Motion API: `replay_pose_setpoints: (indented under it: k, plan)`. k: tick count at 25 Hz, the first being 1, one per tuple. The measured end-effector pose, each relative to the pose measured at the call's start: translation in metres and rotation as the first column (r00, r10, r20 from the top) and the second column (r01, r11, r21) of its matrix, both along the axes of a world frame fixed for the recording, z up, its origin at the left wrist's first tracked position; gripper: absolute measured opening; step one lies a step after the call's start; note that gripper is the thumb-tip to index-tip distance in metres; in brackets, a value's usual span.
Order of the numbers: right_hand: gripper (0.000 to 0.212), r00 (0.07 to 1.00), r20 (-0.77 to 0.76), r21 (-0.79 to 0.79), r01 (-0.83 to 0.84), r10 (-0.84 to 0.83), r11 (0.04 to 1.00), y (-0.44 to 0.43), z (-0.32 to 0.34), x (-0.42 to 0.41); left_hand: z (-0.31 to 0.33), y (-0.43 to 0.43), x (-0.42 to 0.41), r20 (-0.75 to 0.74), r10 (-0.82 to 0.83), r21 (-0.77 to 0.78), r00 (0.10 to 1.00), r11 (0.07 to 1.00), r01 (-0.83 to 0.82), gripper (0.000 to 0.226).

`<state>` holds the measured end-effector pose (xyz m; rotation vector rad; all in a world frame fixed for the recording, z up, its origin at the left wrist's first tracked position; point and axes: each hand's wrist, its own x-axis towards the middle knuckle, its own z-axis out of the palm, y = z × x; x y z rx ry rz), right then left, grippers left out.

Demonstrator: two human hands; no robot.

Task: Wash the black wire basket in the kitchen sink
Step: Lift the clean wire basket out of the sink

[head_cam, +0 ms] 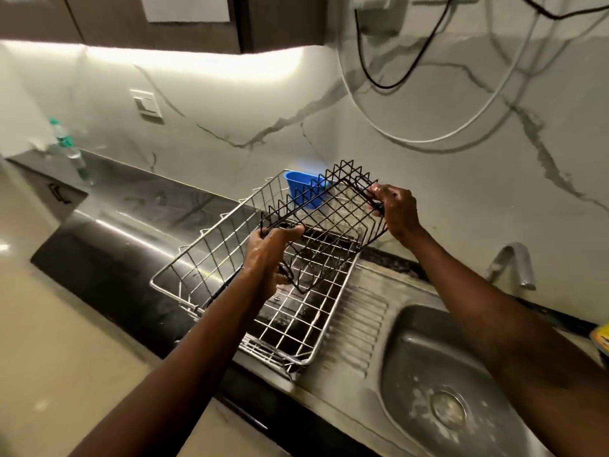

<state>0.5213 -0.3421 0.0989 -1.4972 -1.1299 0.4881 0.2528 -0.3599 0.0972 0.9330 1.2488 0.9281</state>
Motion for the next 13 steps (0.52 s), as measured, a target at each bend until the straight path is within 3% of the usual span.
replay_pose_setpoints:
  k: [4,7,13]
  plan:
    - [0.060,0.985,0.010,-0.162,-0.166,0.170,0.973,0.065,-0.021,-0.027,-0.017,0.014,-0.023,0.032,0.140,-0.129,0.990,0.982,-0.135,0.083]
    - [0.026,0.962,0.043,-0.307,-0.243,0.269,0.920,0.087,-0.024,-0.053,-0.031,0.018,-0.028,-0.017,0.219,-0.208,0.976,0.954,-0.218,0.082]
    - [0.028,0.903,0.126,-0.513,-0.294,0.410,0.806,0.139,-0.073,-0.072,-0.071,0.036,-0.025,-0.108,0.254,-0.342,0.961,0.898,-0.276,0.088]
